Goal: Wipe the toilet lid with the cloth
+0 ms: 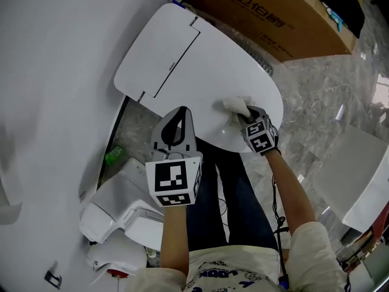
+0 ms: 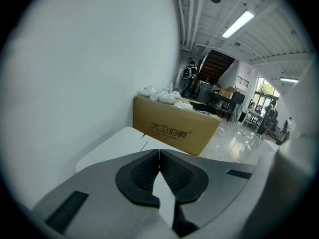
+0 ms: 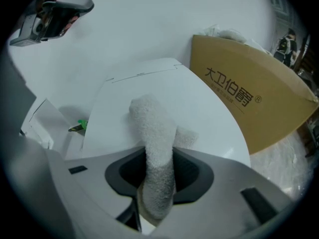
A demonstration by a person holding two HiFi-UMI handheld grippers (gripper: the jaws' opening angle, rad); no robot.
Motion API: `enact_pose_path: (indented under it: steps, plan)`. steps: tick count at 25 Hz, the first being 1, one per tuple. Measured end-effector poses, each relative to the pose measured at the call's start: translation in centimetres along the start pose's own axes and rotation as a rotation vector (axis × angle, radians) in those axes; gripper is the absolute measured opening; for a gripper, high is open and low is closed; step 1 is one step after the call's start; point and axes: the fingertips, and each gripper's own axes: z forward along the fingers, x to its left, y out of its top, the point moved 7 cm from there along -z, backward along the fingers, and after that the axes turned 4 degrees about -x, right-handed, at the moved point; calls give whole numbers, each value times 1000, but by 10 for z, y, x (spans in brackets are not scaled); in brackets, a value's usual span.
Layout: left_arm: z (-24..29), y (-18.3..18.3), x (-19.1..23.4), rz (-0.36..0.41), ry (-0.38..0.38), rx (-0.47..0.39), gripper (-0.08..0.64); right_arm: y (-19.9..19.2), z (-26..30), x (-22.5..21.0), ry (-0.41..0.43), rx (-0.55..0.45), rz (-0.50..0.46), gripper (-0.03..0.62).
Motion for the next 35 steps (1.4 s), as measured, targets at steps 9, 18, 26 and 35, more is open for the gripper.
enact_pose_path:
  steps: [9, 18, 26, 35]
  plan:
    - [7, -2, -25, 30, -57, 21, 5, -54, -28, -12, -50, 20, 89, 120]
    - [15, 2, -41, 50, -98, 27, 5, -107, -56, -23, -116, 67, 175, 120]
    - [24, 5, -41, 58, -104, 29, 5, -124, -62, -28, -126, 100, 181, 120]
    - [18, 5, -29, 46, -95, 26, 5, -104, -71, -22, -146, 65, 275, 120]
